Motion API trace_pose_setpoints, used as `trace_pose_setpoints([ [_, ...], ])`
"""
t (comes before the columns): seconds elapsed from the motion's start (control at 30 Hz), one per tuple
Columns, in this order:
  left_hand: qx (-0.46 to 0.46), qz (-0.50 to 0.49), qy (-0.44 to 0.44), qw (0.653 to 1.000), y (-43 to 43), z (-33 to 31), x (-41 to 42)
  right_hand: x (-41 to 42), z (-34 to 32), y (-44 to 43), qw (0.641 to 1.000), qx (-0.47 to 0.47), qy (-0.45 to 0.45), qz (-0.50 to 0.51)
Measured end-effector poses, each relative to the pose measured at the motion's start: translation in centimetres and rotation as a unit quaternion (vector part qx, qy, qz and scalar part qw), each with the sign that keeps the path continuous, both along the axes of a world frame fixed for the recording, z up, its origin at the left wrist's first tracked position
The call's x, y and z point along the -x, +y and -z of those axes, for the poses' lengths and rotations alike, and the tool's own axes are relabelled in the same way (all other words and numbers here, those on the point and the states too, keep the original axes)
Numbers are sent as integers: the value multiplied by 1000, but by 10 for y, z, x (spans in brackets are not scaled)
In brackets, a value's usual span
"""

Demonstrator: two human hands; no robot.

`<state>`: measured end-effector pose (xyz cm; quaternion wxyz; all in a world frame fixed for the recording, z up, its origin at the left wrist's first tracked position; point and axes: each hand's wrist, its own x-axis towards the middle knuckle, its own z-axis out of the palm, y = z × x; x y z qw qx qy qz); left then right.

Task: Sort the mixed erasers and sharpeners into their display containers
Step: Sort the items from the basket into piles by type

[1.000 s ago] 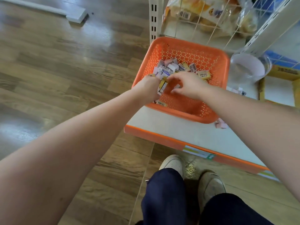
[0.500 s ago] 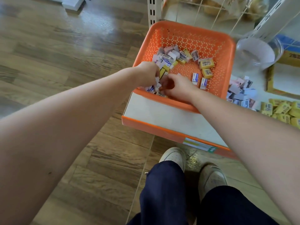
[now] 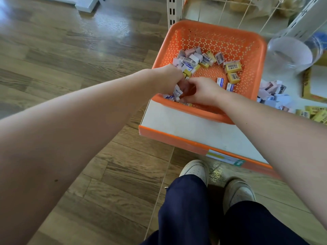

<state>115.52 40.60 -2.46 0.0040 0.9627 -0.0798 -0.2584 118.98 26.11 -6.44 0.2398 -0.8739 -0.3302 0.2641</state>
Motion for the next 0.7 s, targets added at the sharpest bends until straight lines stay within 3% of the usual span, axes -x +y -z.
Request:
trace_pose_setpoints([
  [0.17,-4,-20,-24,999,2,0,-1,3,-5,4,1000,13,0,-4],
  [0.4,-8,-34,-41,999,4,2,-2,-1,-4,5,997,19,-79,5],
  [0.7,134,-173,-148,964,-2,-8,1,-21,-24,-27,993,34,-112,20],
])
